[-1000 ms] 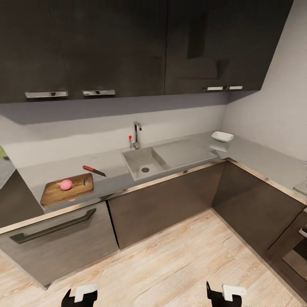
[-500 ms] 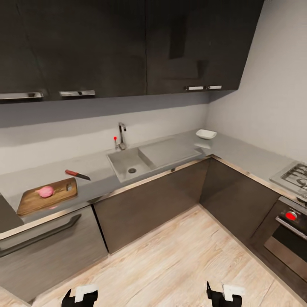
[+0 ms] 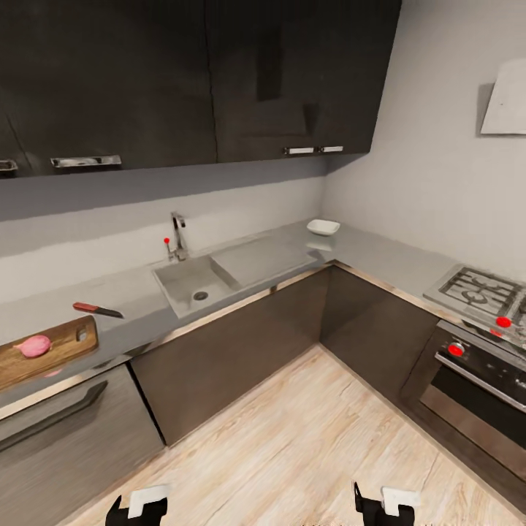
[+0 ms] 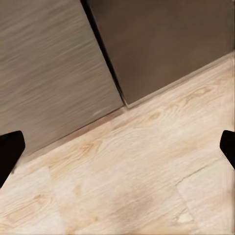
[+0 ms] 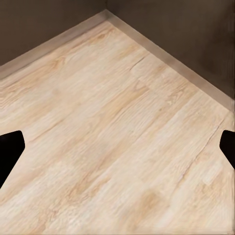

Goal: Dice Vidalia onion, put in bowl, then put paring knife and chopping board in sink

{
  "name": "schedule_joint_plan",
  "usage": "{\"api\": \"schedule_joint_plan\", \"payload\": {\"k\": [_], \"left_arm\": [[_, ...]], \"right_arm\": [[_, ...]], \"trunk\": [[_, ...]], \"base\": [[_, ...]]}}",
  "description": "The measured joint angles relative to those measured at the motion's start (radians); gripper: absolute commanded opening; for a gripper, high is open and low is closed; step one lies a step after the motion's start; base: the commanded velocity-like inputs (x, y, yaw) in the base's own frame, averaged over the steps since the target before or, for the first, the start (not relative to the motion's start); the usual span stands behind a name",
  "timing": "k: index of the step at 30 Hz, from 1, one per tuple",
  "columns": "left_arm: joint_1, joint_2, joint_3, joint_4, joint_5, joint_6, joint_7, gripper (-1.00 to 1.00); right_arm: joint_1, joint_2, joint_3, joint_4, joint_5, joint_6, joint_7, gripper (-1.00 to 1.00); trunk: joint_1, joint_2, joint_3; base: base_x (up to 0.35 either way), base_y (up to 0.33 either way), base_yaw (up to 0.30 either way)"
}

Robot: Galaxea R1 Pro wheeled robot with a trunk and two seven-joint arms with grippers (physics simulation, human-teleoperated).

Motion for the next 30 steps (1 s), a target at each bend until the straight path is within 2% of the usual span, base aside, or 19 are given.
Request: {"api": "schedule_joint_plan", "payload": {"k": [30], "left_arm": [[0.0, 0.0, 0.0, 0.0, 0.0, 0.0, 0.0, 1.0]], "right_arm": [[0.0, 0.0, 0.0, 0.001, 0.0, 0.0, 0.0, 1.0]], "trunk": [[0.0, 0.0, 0.0]], "base": [[0.0, 0.0, -0.22]]}}
